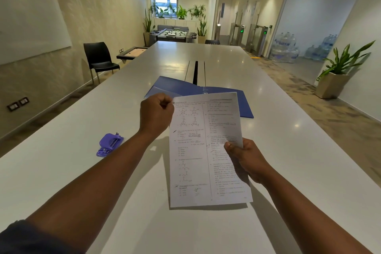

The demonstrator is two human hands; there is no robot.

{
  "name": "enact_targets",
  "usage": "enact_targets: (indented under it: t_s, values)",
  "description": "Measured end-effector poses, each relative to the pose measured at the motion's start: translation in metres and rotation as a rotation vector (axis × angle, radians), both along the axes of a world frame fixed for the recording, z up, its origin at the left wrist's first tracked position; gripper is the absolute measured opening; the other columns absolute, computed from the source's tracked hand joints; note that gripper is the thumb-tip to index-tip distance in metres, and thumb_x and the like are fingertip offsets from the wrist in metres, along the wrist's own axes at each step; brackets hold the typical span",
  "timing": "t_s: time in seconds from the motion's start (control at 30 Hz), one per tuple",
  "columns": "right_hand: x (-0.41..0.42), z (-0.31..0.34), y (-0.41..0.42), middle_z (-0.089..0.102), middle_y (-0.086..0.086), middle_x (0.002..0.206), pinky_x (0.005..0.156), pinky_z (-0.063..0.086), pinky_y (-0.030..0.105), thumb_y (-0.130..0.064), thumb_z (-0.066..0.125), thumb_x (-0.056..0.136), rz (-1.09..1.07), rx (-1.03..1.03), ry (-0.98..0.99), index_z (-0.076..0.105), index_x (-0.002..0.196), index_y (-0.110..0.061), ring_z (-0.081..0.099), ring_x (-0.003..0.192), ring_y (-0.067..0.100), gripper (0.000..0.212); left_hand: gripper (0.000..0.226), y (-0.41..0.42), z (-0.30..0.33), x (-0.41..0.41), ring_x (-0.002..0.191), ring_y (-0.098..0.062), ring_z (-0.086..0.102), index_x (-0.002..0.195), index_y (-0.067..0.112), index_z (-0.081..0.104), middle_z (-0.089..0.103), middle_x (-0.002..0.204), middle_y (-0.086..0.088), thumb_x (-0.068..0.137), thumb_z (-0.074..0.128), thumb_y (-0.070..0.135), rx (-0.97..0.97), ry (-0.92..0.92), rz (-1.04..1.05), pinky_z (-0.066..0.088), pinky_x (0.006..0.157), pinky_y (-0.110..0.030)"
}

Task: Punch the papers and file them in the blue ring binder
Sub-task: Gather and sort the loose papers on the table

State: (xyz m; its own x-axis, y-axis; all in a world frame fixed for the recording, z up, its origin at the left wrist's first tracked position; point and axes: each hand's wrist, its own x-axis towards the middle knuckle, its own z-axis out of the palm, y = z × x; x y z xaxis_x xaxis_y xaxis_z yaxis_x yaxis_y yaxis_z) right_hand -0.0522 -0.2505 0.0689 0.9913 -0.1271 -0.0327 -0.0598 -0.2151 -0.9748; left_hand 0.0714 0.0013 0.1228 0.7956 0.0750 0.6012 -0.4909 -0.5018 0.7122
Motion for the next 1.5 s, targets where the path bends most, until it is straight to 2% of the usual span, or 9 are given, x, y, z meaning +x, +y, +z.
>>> enact_targets:
  t_s: [0.1, 0.2, 0.33, 0.43, 0.7, 0.93, 1.3, 1.4, 1.5]
  values:
    - [0.0, 0.001, 0.002, 0.076, 0.002, 0.104, 0.083, 0.062, 0.046, -0.026, 0.057, 0.103, -0.005, 0.018, 0.002, 0.064, 0.115, -0.022, 0.076, 0.09, 0.03, 0.015, 0.009, -0.003, 0.001, -0.002, 0.068, -0.014, 0.064, 0.083, 0.009, 0.07, 0.071, 0.079, -0.002, 0.092, 0.07, 0.013, 0.012, -0.057, 0.001, 0.055, 0.061, -0.022]
    - [-0.002, 0.001, -0.001, 0.077, 0.005, 0.104, 0.08, 0.063, 0.045, -0.023, 0.057, 0.103, -0.017, 0.077, 0.01, 0.064, 0.116, -0.019, 0.077, 0.089, 0.031, 0.015, 0.013, -0.006, 0.002, -0.005, 0.07, -0.006, 0.061, 0.101, 0.015, 0.062, 0.065, 0.083, 0.005, 0.093, 0.072, 0.015, -0.178, 0.163, -0.097, 0.05, 0.062, -0.011]
    - [-0.003, 0.006, -0.002, 0.077, 0.002, 0.098, 0.074, 0.062, 0.04, -0.022, 0.057, 0.102, -0.047, 0.153, -0.002, 0.063, 0.113, -0.019, 0.077, 0.086, 0.03, 0.012, 0.033, -0.009, -0.009, -0.009, 0.097, -0.031, 0.074, 0.126, 0.007, 0.055, 0.076, 0.108, -0.011, 0.097, 0.067, 0.018, -0.484, 0.745, -0.412, 0.06, 0.089, -0.049]
    - [0.0, 0.008, -0.001, 0.078, 0.005, 0.099, 0.076, 0.062, 0.043, -0.02, 0.057, 0.102, -0.079, 0.196, -0.008, 0.062, 0.112, -0.018, 0.077, 0.085, 0.031, 0.011, 0.028, -0.011, -0.025, -0.017, 0.108, -0.035, 0.072, 0.128, 0.006, 0.059, 0.075, 0.117, -0.011, 0.102, 0.059, 0.016, -0.495, 0.902, -0.582, 0.054, 0.097, -0.058]
    - [0.005, 0.012, -0.003, 0.078, 0.002, 0.099, 0.079, 0.062, 0.046, -0.021, 0.057, 0.103, -0.12, 0.176, -0.035, 0.064, 0.111, -0.02, 0.077, 0.087, 0.03, 0.01, 0.028, -0.014, -0.052, -0.031, 0.114, -0.033, 0.069, 0.131, 0.013, 0.061, 0.073, 0.125, -0.006, 0.104, 0.054, 0.014, -0.454, 0.936, -0.643, 0.053, 0.101, -0.056]
    - [0.001, 0.006, 0.004, 0.078, -0.004, 0.112, 0.082, 0.062, 0.045, -0.027, 0.061, 0.1, -0.023, 0.205, -0.04, 0.065, 0.12, -0.024, 0.076, 0.1, 0.024, 0.02, 0.013, -0.018, -0.048, -0.039, 0.107, -0.027, 0.068, 0.103, 0.028, 0.063, 0.07, 0.121, 0.001, 0.104, 0.055, 0.018, -0.336, 0.777, -0.422, 0.056, 0.097, -0.048]
    - [0.002, -0.001, 0.022, 0.076, -0.005, 0.107, 0.063, 0.06, 0.024, -0.028, 0.061, 0.1, -0.045, 0.111, -0.039, 0.064, 0.117, -0.024, 0.077, 0.087, 0.017, 0.017, 0.02, 0.0, -0.049, -0.037, 0.11, -0.029, 0.068, 0.122, 0.016, 0.062, 0.069, 0.127, -0.003, 0.103, 0.057, 0.02, -0.285, 0.819, -0.367, 0.057, 0.096, -0.047]
    - [0.002, 0.003, 0.026, 0.077, -0.005, 0.105, 0.063, 0.061, 0.026, -0.024, 0.059, 0.101, -0.035, 0.195, -0.018, 0.064, 0.116, -0.023, 0.077, 0.091, 0.024, 0.016, 0.025, 0.006, -0.05, -0.038, 0.11, -0.03, 0.068, 0.127, 0.014, 0.061, 0.07, 0.128, -0.004, 0.103, 0.057, 0.019, -0.294, 0.85, -0.384, 0.056, 0.098, -0.05]
    - [0.001, 0.004, 0.031, 0.079, -0.008, 0.101, 0.06, 0.06, 0.024, -0.024, 0.056, 0.103, -0.019, 0.273, 0.016, 0.063, 0.117, -0.024, 0.077, 0.089, 0.017, 0.015, 0.028, 0.01, -0.05, -0.039, 0.112, -0.029, 0.068, 0.13, 0.013, 0.06, 0.069, 0.13, -0.004, 0.103, 0.056, 0.018, -0.308, 0.848, -0.39, 0.056, 0.097, -0.046]
